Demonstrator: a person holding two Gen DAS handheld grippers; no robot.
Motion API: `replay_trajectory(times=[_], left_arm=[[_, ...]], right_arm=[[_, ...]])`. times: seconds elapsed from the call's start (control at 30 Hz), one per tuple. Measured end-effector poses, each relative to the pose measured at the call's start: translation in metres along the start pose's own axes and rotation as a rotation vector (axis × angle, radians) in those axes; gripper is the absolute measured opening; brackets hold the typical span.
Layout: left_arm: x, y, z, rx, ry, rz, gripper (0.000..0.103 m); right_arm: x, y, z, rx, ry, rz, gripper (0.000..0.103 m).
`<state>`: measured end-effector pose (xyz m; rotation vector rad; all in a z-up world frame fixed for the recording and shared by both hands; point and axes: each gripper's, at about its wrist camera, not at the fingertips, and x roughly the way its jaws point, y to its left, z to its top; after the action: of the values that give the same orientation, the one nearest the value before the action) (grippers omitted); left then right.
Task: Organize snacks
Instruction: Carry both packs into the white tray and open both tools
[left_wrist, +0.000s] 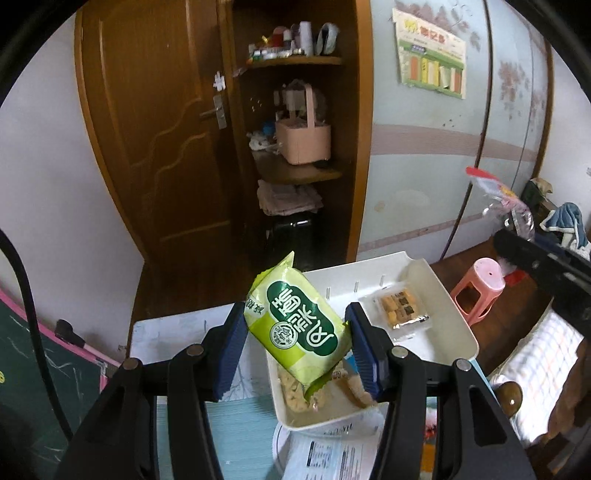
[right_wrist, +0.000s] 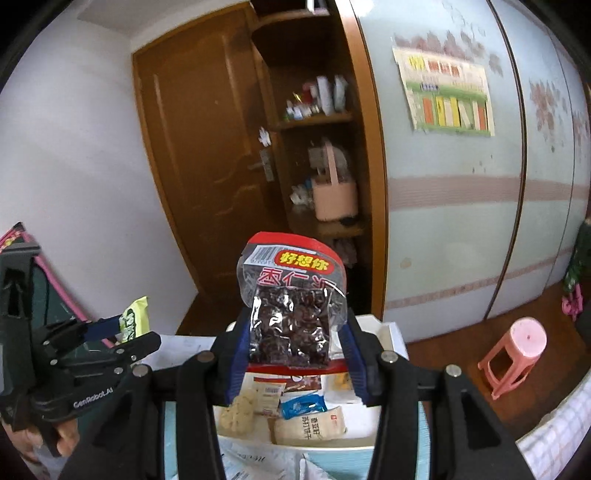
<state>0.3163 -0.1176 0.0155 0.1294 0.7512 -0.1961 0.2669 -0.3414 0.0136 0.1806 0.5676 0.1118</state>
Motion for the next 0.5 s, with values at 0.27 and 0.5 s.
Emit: replay_trajectory(times=[0.27,0.5], left_arm=[[0.056,-0.008,-0.01,0.004,0.061,-0.01,0.098],[0.063,-0.01,-0.023,0.017,0.092,0.012,0.098]], right_arm=[[0.075,-0.02,-0.021,0.093,0.212,0.025,0.058],[0.075,-0.019,-0.033,0.074,0.242,0.027,0.059]])
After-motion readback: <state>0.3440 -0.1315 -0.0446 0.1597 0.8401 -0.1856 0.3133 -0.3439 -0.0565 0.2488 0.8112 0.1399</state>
